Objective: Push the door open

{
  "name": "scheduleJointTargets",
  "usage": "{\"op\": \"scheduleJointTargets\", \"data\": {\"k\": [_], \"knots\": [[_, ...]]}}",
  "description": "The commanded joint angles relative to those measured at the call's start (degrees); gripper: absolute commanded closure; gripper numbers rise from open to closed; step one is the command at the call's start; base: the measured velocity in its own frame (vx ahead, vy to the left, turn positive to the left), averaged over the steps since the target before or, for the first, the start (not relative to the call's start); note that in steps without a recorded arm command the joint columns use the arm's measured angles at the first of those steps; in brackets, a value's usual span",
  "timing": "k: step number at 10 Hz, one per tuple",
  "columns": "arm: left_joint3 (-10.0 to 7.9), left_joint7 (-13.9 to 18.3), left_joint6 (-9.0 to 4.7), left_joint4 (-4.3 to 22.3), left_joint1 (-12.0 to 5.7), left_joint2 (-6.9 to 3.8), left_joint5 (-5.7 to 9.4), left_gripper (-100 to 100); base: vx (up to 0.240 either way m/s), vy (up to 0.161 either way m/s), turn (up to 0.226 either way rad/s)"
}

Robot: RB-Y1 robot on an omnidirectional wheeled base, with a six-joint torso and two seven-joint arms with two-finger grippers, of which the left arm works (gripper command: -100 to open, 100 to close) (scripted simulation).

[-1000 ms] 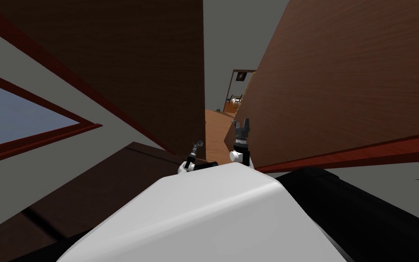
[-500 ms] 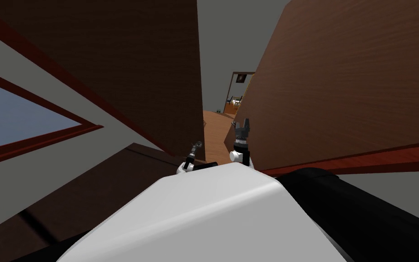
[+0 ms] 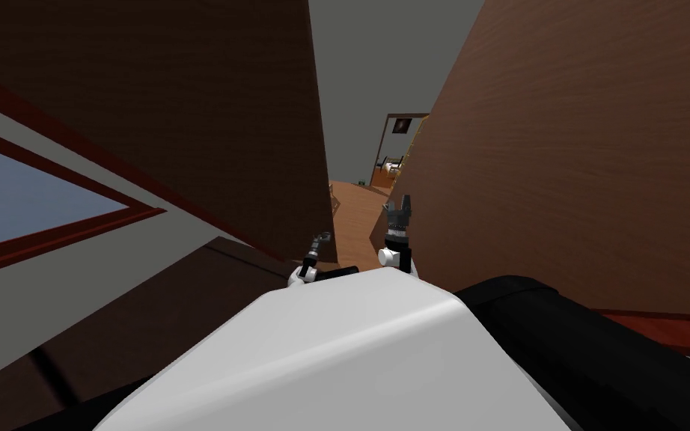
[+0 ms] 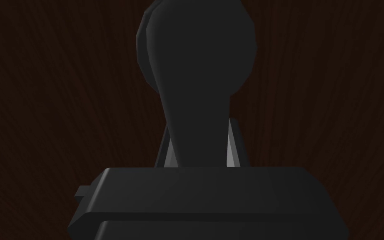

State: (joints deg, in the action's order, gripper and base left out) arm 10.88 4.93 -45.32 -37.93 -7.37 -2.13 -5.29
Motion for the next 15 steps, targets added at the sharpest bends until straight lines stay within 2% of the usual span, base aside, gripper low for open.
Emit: {"op": "scheduleJointTargets", "data": {"k": [1,4,6,7,8,11,15], "knots": [[-1.84,-0.54,0.17,-0.55,0.10,-1.24,0.83,100,0.158,-0.161,0.059],[-4.12,-1.46,0.26,-0.35,-0.09,-1.54,1.92,100,0.155,-0.138,0.076],[-4.12,-1.46,0.26,-0.35,-0.09,-1.54,1.92,100,0.085,-0.068,0.021],[-5.50,-2.03,0.32,-0.23,-0.22,-1.55,2.59,100,0.085,-0.083,0.087],[-5.96,-2.21,0.33,-0.19,-0.26,-1.53,2.81,100,0.126,-0.146,0.079],[-8.19,-3.12,0.42,0.00,-0.45,-1.16,3.88,100,0.159,-0.140,0.076],[-11.23,-4.36,0.54,0.26,-0.72,-0.01,5.33,100,0.173,-0.136,0.083]]}}
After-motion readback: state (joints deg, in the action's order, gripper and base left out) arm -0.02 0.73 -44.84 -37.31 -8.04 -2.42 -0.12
